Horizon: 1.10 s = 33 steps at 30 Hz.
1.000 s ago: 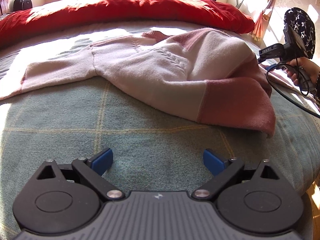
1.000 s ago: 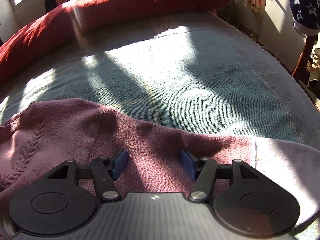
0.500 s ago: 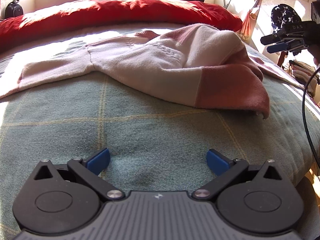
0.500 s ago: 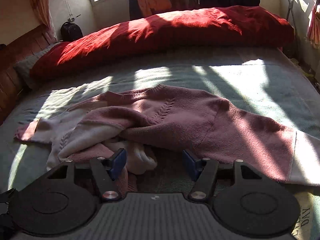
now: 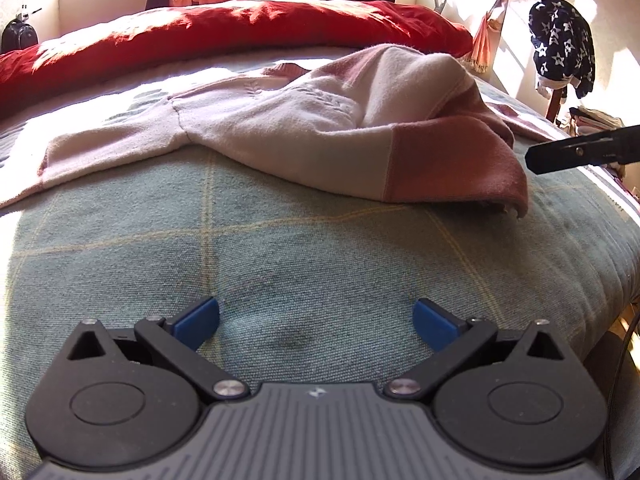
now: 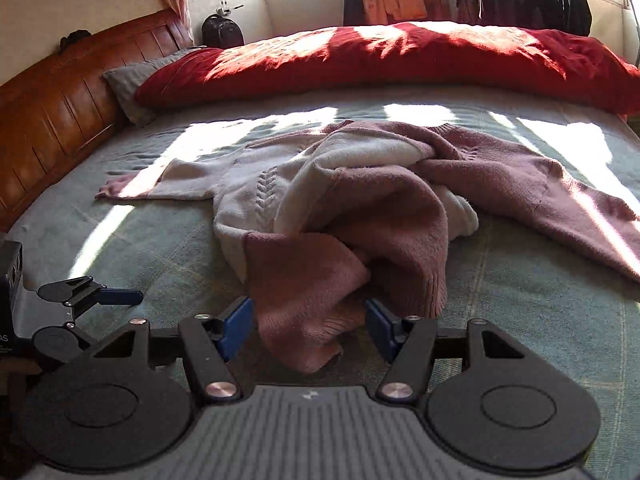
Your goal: Fold clothes
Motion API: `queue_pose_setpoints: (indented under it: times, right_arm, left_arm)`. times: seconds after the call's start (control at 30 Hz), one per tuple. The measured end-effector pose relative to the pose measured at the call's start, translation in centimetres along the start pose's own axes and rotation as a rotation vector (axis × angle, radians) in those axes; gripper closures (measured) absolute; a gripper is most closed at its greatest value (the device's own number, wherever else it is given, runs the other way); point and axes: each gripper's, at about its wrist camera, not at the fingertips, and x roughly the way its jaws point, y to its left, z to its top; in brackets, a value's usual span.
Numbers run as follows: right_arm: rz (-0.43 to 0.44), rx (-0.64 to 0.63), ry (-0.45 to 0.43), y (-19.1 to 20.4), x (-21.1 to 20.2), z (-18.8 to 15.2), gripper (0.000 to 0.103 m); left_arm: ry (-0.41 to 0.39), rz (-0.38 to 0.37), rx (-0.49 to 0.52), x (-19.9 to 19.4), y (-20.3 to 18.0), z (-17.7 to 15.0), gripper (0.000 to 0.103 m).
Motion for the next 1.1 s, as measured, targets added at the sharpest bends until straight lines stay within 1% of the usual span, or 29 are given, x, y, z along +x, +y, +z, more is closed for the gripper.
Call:
queue_pose_setpoints:
  times: [0.1, 0.27, 0.37, 0.43, 0.57, 0.67, 0.77, 0.87, 0.97, 1.1]
  right_arm:
    - [0.024, 0.088, -0.008, 0.0, 0.0, -1.9, 0.037]
    - [0.008, 0.163, -0.005, 0.3, -1.0, -4.8, 0.036]
    - [-0.009, 0.196, -0.034, 0.4, -3.0, -6.4, 0.034]
    - [-0.018, 0.22, -0.055, 0.3, -4.3, -7.5, 0.034]
    - [-0.029, 0.266, -0.083, 0.1, -6.7, -9.2, 0.034]
    - [-0.027, 0.276, -0.116, 0.2, -8.8, -10.2, 0.033]
    - [-0.02, 0.268, -0.154, 0.7, -10.4, -10.7, 0.032]
    - [-0.014, 0.252, -0.179, 1.2, -11.4, -10.6, 0.032]
    - [-0.004, 0.226, -0.178, 1.0, -10.9, -9.8, 0.031]
    - [0.007, 0.212, -0.177, -0.2, -8.3, -7.6, 0.031]
  left_arm:
    - [-0.003, 0.002, -0.004, -0.5, 0.0, -0.7, 0.001]
    - [0.009, 0.007, 0.036, -1.6, -0.6, -1.0, 0.001]
    - [0.004, -0.009, 0.026, -2.4, -0.8, -1.5, 0.001]
    - [-0.001, -0.018, 0.022, -2.8, -1.2, -2.0, 0.001]
    - [-0.005, -0.026, 0.047, -3.9, -2.4, -2.7, 0.001]
    - [-0.023, -0.034, 0.044, -5.2, -2.9, -2.8, 0.001]
    - [-0.04, -0.044, 0.038, -6.5, -3.2, -2.7, 0.001]
    - [-0.056, -0.052, 0.031, -7.0, -2.8, -1.7, 0.001]
    - [-0.074, -0.05, 0.005, -6.2, -1.2, 0.2, 0.001]
    - [-0.099, -0.044, -0.046, -3.9, 2.2, 3.8, 0.001]
